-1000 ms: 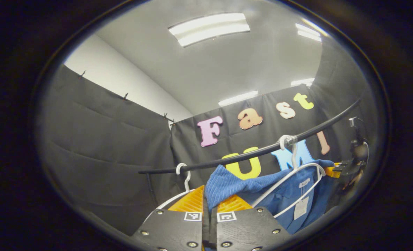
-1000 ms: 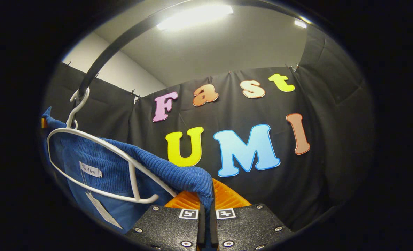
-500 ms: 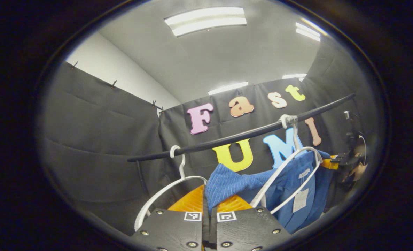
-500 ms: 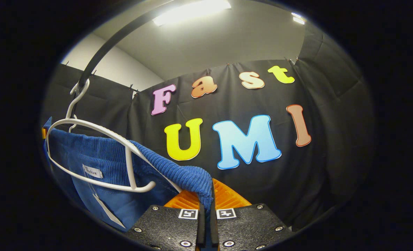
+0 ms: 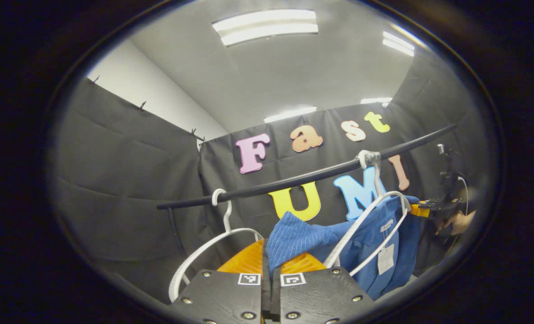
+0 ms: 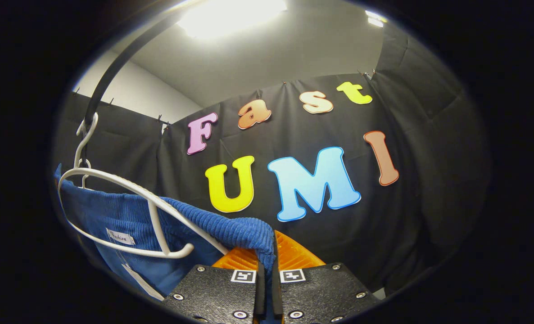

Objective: Grasp the clothes on the hanger with both hands and then place them into the laundry hamper below.

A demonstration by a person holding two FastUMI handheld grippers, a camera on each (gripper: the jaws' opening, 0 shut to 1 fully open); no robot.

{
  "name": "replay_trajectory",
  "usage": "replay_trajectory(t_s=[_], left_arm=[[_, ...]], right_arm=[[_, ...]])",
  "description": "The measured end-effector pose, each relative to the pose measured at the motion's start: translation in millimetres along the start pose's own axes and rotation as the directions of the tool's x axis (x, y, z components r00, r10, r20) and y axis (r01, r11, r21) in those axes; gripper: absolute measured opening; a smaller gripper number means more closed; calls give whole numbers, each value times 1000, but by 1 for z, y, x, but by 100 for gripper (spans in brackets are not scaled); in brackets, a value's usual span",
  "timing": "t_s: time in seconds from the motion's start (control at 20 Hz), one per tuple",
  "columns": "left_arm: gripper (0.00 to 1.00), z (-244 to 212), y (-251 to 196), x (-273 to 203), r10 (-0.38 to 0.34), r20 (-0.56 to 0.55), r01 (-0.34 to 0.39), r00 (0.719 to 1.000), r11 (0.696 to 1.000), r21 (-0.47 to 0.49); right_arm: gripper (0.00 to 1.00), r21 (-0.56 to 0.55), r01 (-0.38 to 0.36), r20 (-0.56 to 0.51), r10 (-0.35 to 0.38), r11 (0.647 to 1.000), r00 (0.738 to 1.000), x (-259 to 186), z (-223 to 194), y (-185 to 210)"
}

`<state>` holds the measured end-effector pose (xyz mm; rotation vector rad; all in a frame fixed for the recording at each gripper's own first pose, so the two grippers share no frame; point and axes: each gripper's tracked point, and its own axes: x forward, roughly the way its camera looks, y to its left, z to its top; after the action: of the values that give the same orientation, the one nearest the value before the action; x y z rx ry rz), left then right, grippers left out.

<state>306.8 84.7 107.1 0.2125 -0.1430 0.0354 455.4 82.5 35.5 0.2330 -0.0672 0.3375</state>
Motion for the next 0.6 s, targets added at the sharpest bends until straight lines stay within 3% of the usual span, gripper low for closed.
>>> replay_trajectory(t_s=[0.25, 0.6], left_arm=[[1, -14, 0, -3, 2, -16, -2, 1000, 999, -45], [1, -21, 4, -12, 5, -22, -8, 1000, 994, -113]], right_arm=[[6, 28, -11, -52, 13, 1000, 999, -1, -21, 1], [6, 148, -60, -119, 77, 987, 990, -2, -41, 14]])
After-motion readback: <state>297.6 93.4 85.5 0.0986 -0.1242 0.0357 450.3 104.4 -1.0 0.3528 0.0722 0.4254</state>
